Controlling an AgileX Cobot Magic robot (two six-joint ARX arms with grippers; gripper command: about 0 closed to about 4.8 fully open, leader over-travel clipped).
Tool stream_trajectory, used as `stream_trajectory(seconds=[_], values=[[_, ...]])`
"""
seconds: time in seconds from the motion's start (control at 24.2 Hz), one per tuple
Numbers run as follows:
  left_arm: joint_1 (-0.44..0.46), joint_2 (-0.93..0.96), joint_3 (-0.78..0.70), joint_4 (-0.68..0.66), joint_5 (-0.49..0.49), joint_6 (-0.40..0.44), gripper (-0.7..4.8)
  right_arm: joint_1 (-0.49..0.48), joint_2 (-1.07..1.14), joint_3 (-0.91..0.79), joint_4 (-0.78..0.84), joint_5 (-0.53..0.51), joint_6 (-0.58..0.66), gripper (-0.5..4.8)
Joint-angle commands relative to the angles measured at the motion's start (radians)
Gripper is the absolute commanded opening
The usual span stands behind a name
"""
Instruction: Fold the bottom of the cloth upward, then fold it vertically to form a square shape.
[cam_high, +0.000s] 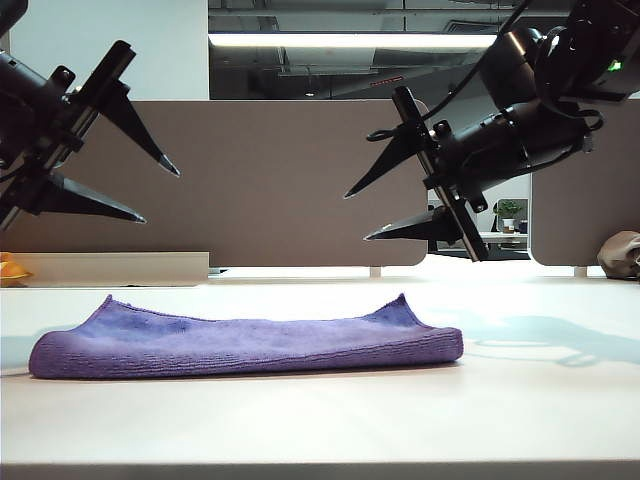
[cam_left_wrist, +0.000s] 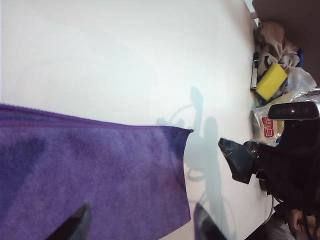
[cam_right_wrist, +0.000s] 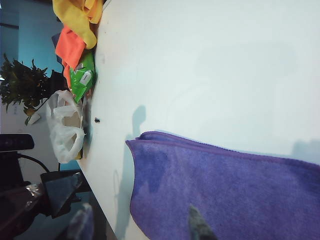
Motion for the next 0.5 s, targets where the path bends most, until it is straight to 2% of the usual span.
stream_trajectory(seconds=[0.04, 0.08, 0.12, 0.17, 0.21, 0.33, 0.41, 0.5], values=[[0.005, -0.004, 0.003, -0.02, 0.001, 0.04, 1.82, -0.015, -0.005, 0.003, -0.01, -0.07, -0.031, 2.22], [0.005, -0.004, 0.003, -0.019, 0.009, 0.043, 1.45, -0.016, -0.007, 0.003, -0.026, -0.076, -0.045, 1.75], [0.016, -0.004, 0.003, -0.02, 0.04, 0.044, 0.62, -0.021, -0.019, 0.002, -0.079, -0.072, -0.066, 0.8], [0.02, -0.004, 0.003, -0.023, 0.048, 0.048, 0.4, -0.025, -0.029, 0.002, -0.119, -0.07, -0.09, 0.53], [0.028, -0.004, 0.003, -0.05, 0.052, 0.076, 0.09, -0.027, -0.046, 0.003, -0.21, -0.05, -0.171, 0.5], [0.062, -0.004, 0.003, -0.179, 0.04, 0.174, -0.05, -0.039, -0.103, 0.003, -0.438, 0.071, -0.366, 0.54], [0.078, -0.004, 0.003, -0.257, 0.04, 0.251, -0.06, -0.044, -0.13, 0.002, -0.583, 0.115, -0.471, 1.27], [0.078, -0.004, 0.003, -0.283, 0.037, 0.282, -0.06, -0.044, -0.13, 0.002, -0.632, 0.109, -0.48, 1.62]])
